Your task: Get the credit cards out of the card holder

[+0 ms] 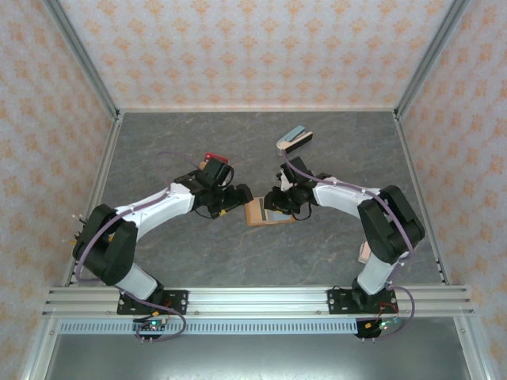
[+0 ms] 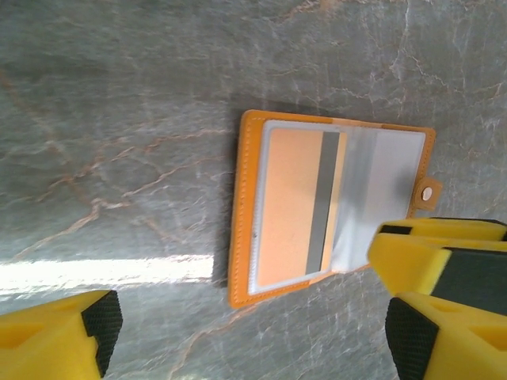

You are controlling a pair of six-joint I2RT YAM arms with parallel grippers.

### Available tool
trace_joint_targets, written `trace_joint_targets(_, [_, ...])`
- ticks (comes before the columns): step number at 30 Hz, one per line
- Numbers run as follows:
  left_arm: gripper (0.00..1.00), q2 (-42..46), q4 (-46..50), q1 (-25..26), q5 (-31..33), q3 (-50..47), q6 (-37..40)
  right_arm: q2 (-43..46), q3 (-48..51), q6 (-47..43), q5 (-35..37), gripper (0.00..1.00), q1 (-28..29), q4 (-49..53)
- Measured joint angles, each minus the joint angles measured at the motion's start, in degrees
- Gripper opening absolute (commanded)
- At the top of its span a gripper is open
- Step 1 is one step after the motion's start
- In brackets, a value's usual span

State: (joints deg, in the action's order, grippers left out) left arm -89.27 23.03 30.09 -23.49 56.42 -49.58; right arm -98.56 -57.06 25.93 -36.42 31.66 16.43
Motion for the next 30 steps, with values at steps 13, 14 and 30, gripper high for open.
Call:
trace_joint_targets(13, [0.32, -9.7, -3.4, 1.7, -0.4, 4.9, -1.9, -3.8, -1.6, -0.5, -2.4, 0.2, -1.2, -0.3])
trace_joint_targets(14, [0.31, -10.3, -3.4, 1.8, -0.5, 5.3, -1.9, -4.1, -1.7, -0.5, -2.6, 0.2, -1.3, -0.3])
trace_joint_targets(30, [0.19, -15.8, -2.9, 1.8, -1.3, 7.5, -1.4, -6.6, -3.0, -0.9, -4.5, 0.2, -1.5, -0.4])
